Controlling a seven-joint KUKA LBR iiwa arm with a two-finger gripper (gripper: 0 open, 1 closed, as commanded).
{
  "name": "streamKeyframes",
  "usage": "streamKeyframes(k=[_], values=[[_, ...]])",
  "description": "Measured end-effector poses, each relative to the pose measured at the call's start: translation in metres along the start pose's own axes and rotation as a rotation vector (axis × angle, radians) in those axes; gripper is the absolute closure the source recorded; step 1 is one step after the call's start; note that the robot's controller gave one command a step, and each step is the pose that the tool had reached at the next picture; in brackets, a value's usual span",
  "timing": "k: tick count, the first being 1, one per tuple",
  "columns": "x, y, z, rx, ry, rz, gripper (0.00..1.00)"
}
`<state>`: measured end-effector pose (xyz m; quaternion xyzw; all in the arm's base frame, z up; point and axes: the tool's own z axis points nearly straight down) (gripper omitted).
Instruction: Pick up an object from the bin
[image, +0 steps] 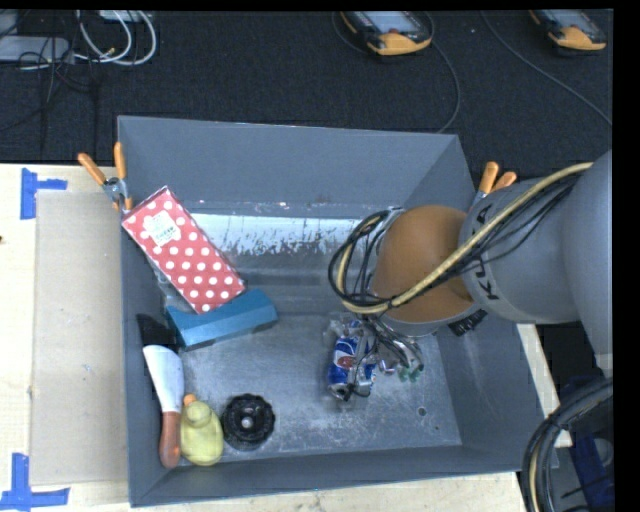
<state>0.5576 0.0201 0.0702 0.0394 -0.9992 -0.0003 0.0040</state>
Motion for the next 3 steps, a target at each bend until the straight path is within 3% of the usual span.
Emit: streamKeyframes(k=[1, 2, 3], values=[[-0.035, -0.038, -0.007, 0.000, 0.000, 0.022, 0.00], [-0.020, -0.074, 0.000, -0.001, 0.001, -0.042, 1.00], [-0.020, -0.074, 0.000, -0.001, 0.001, -0.042, 1.00]])
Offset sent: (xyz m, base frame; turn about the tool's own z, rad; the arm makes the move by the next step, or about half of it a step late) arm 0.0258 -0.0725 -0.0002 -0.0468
